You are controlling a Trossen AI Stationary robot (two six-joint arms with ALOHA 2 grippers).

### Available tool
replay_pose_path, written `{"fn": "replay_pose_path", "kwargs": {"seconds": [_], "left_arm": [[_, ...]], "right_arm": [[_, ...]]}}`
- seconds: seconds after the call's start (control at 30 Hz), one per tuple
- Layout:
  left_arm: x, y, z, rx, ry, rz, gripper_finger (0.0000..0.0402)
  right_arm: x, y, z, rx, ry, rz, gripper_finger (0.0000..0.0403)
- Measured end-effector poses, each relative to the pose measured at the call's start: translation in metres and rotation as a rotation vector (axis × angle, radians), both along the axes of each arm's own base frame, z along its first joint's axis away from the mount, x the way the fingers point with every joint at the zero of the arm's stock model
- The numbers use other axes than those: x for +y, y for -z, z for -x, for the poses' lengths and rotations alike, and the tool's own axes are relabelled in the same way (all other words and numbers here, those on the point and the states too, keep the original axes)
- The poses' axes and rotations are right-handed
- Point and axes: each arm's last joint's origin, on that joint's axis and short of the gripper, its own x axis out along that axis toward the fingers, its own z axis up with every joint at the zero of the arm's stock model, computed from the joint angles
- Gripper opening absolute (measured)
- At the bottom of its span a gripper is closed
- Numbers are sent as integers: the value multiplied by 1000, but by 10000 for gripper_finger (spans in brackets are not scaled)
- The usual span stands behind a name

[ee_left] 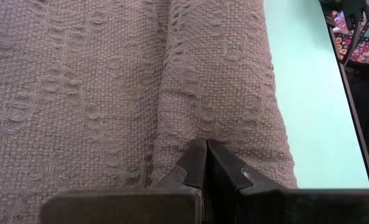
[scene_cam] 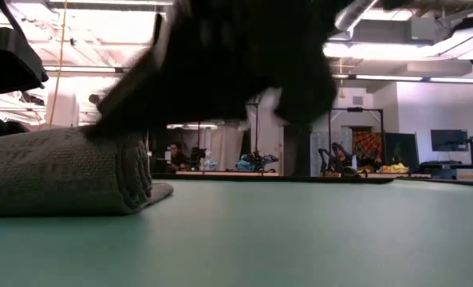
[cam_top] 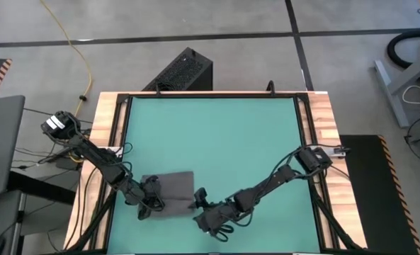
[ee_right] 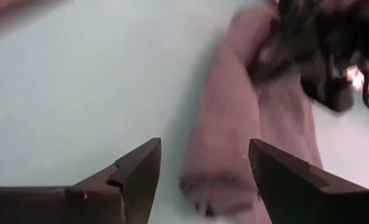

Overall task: Roll towel
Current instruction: Roll the gray towel

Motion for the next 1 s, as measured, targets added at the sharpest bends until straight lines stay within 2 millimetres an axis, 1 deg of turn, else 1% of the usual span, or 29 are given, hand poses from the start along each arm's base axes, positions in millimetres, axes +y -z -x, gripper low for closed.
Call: {"fn": "replay_pose_path", "kwargs": {"seconds": [0.07,0.17,0.27,0.37,0.5,0.57,0.63,0.7,0.8,0.87,1.0], "left_arm": [[0,0,0,-2,-1,3,0],[0,0,0,-1,-1,3,0],[0,0,0,0,0,3,0],[0,-1,0,-7,5,2,0],[1,-10,1,-43,14,19,0],[2,-18,2,-82,25,36,0],[4,-26,4,-124,37,47,0],[6,-34,7,-161,34,47,0],[13,-42,11,-196,-6,6,0],[18,-44,15,-210,-57,-35,0],[23,-45,17,-213,-106,-88,0]], "right_arm": [[-2,10,-1,25,4,50,270],[-7,16,-4,23,29,79,270],[-12,23,-9,31,36,35,270],[-14,43,-12,65,48,21,270],[-21,47,-16,75,84,-18,255],[-27,48,-18,80,121,-61,234],[-34,47,-21,80,152,-101,202],[-40,45,-23,89,148,-143,155],[-45,45,-26,114,130,-221,73],[-49,45,-28,139,108,-288,34],[-55,38,-30,177,98,-437,35]]}}
